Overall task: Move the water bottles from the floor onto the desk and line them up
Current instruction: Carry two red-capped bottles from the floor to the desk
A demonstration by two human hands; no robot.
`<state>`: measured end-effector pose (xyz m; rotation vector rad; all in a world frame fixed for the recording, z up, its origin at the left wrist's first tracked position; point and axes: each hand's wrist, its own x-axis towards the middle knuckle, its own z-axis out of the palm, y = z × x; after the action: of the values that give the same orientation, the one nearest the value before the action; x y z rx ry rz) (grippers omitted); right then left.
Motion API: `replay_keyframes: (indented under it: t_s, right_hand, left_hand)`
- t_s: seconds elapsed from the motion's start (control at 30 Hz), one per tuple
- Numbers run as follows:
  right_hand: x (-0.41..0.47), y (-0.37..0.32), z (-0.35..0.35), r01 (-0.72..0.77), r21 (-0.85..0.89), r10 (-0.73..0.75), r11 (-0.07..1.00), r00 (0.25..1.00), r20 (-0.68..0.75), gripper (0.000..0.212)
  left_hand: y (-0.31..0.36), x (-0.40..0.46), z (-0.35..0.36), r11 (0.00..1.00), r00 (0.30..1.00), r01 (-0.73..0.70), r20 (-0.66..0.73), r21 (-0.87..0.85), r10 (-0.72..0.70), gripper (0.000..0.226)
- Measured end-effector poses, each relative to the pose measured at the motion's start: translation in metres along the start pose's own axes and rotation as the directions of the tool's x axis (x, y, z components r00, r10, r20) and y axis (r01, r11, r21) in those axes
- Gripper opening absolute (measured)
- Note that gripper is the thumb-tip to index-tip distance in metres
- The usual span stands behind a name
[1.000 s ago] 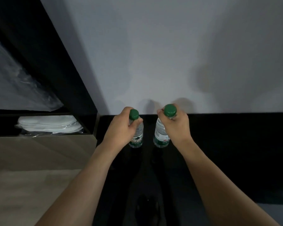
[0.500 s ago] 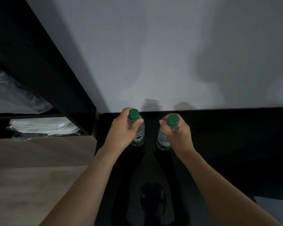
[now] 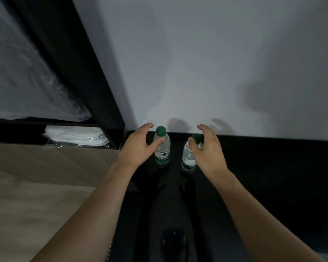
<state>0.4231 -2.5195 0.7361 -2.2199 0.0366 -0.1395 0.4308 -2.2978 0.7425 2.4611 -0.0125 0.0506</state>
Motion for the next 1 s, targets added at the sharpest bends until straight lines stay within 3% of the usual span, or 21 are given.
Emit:
replay_keyframes:
  t_s: [0.13, 0.27, 0.63, 0.83, 1.0]
  right_hand:
    - [-0.019, -0.039, -0.011, 0.217, -0.169, -0.208, 0.961, 0.976, 0.067, 0.046]
    - [-0.043, -0.077, -0.009, 0.375, -0.204, -0.339, 0.904, 0.921, 0.191, 0.045]
    - [-0.121, -0.185, 0.050, 0.583, -0.125, -0.490, 0.802, 0.764, 0.420, 0.046]
    - [-0.187, -0.253, 0.107, 0.682, -0.023, -0.571, 0.731, 0.630, 0.526, 0.049]
    - [-0.255, -0.309, 0.158, 0.750, 0.110, -0.647, 0.653, 0.475, 0.597, 0.047]
  left_hand:
    - [0.011, -0.044, -0.028, 0.996, 0.993, -0.017, -0.118, 0.082, 0.027, 0.056]
    - [0.011, -0.092, -0.055, 0.991, 0.977, 0.035, -0.215, 0.130, -0.007, 0.051]
    - [-0.045, -0.221, -0.149, 0.939, 0.882, 0.284, -0.438, 0.194, -0.176, 0.053]
    - [-0.092, -0.314, -0.204, 0.883, 0.790, 0.438, -0.541, 0.169, -0.288, 0.053]
    - [-0.131, -0.405, -0.249, 0.807, 0.690, 0.572, -0.619, 0.146, -0.376, 0.053]
